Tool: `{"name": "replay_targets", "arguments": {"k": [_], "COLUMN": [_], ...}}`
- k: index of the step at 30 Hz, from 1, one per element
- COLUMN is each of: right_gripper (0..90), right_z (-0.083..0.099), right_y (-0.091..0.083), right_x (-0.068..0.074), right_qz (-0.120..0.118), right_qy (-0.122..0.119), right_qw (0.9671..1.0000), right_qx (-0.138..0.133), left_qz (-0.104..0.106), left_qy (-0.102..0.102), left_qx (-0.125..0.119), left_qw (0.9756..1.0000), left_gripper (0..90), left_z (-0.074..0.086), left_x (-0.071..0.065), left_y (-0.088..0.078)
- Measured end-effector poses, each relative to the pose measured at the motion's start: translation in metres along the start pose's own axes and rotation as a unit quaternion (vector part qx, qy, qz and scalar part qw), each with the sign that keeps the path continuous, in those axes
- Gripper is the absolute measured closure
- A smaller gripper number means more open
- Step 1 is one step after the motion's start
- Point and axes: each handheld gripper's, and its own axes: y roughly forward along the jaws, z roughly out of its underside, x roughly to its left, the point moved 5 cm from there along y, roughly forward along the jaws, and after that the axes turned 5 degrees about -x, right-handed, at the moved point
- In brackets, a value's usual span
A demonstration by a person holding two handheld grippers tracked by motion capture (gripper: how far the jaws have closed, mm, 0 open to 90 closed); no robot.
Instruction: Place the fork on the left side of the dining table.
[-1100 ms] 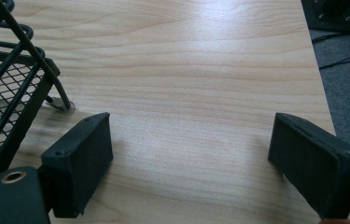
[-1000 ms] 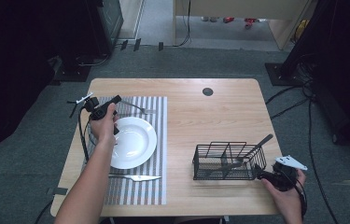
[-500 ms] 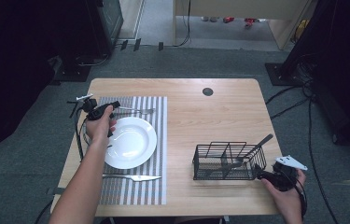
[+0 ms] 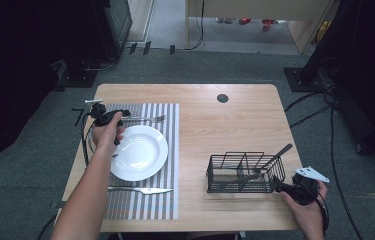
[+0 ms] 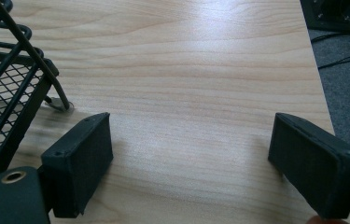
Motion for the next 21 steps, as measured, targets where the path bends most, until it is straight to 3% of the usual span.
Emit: {"name": "replay_targets", "arguments": {"k": [3, 5, 7, 13, 18, 21], "right_gripper": [13.2, 13.2, 13.2, 13.2, 13.2, 13.2], "right_z": [0.000, 0.000, 0.000, 0.000, 0.000, 0.000], "right_y": [0.000, 0.000, 0.000, 0.000, 0.000, 0.000], "right_x": [0.000, 0.000, 0.000, 0.000, 0.000, 0.000], "right_qz": [0.000, 0.000, 0.000, 0.000, 0.000, 0.000], "right_qy": [0.000, 0.000, 0.001, 0.001, 0.000, 0.000], "right_qw": [1.0000, 1.0000, 1.0000, 1.0000, 1.0000, 1.0000], "right_qx": [0.000, 0.000, 0.000, 0.000, 0.000, 0.000], "left_qz": [-0.012, -0.023, -0.042, -0.033, -0.034, -0.026], "left_qy": [0.017, 0.023, 0.038, 0.037, 0.056, 0.067], "left_qx": [0.005, 0.023, 0.027, -0.009, -0.018, -0.035], "left_qw": [0.9998, 0.9992, 0.9980, 0.9987, 0.9977, 0.9968], "left_gripper": [35.2, 32.3, 29.0, 27.3, 27.3, 25.8], "left_z": [-0.004, -0.004, -0.005, -0.011, -0.013, -0.015], "left_x": [-0.001, -0.001, -0.001, -0.002, -0.006, -0.008], "left_y": [-0.001, -0.001, 0.001, 0.000, -0.004, -0.010]}}
